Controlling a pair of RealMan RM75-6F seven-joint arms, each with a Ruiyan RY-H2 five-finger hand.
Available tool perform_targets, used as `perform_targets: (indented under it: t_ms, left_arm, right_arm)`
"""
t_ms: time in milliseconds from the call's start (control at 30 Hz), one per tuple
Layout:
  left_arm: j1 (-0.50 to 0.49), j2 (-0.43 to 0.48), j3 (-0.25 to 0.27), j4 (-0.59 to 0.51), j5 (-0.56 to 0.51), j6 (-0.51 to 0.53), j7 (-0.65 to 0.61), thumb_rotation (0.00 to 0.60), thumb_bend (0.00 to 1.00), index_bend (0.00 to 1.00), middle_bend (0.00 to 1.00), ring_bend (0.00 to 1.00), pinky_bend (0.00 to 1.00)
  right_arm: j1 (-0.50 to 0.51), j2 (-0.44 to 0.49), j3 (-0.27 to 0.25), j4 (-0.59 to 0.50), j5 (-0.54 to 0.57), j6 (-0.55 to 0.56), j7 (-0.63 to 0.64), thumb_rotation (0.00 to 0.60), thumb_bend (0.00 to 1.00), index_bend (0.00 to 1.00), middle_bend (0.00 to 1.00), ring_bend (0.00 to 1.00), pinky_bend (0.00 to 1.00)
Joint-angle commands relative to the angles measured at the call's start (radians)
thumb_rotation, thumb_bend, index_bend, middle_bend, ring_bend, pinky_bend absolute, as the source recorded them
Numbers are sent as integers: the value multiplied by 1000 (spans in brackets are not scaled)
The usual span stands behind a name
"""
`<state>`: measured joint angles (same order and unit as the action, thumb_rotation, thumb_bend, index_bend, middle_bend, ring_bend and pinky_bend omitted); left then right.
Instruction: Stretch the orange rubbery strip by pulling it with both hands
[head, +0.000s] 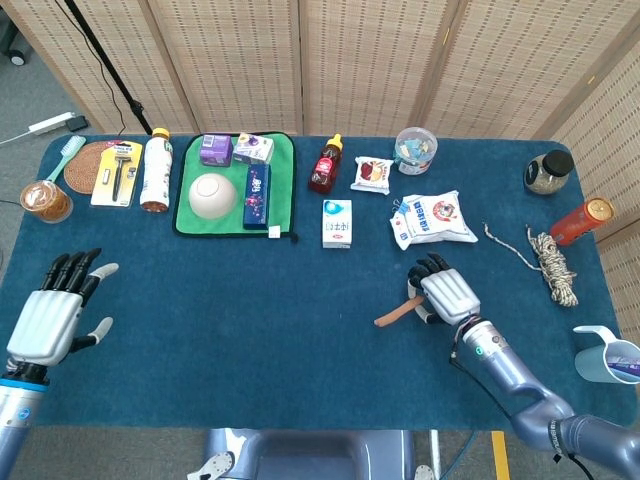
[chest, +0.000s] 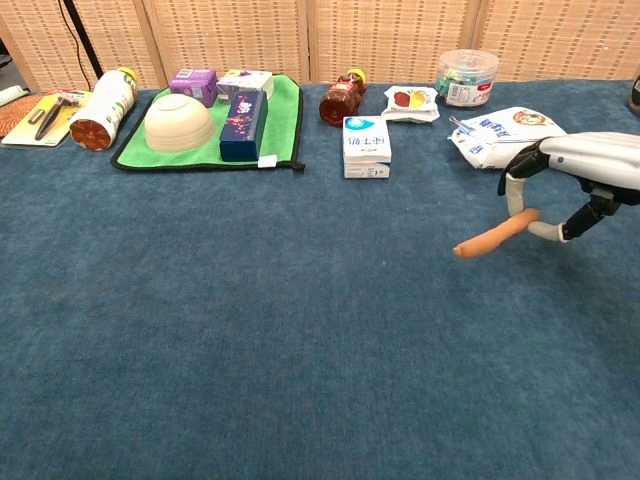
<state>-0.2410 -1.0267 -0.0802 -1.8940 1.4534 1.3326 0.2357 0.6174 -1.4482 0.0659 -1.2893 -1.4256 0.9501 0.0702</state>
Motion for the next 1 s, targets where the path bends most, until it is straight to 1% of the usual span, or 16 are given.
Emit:
perform_targets:
  t_ms: [33,333,467,600,667,767,1000]
  left_arm:
    - [-39,-15,-1,15,41,-41,4,600,262,240,56,17,0]
    - [-147,-78,1,50,150,-146,-13,600,269,295,59,23,0]
    - [-188,-138,-6,74,192,-162,8,600,269,295,60,14,0]
    - [-226,-188,-14,90,213,-186,18,600,269,295,60,13,0]
    - [-268,-235,-26,109,235,-211,19,600,269,296,60,13,0]
    - [-298,-281,-32,131,242,-224,22,600,269,295,60,12,0]
    - [-348,-355,-37,168,240,-248,37,591,267,318,60,12,0]
  right_arm:
    - [-17,33,23,-76,44,9,3,600,446,637,291,149,54]
    - [-29,93,72,-270,194,-20,-42,600,446,650,297,153,63]
    - [-27,104,90,-344,274,-26,-84,600,447,658,301,153,70]
    - [-23,101,99,-389,331,-25,-119,600,449,667,308,153,70]
    - [-17,101,108,-427,365,-30,-130,600,457,669,310,154,70]
    - [-7,100,116,-453,405,-31,-154,600,463,669,310,154,70]
    - [8,89,131,-491,469,-33,-164,600,463,670,310,155,70]
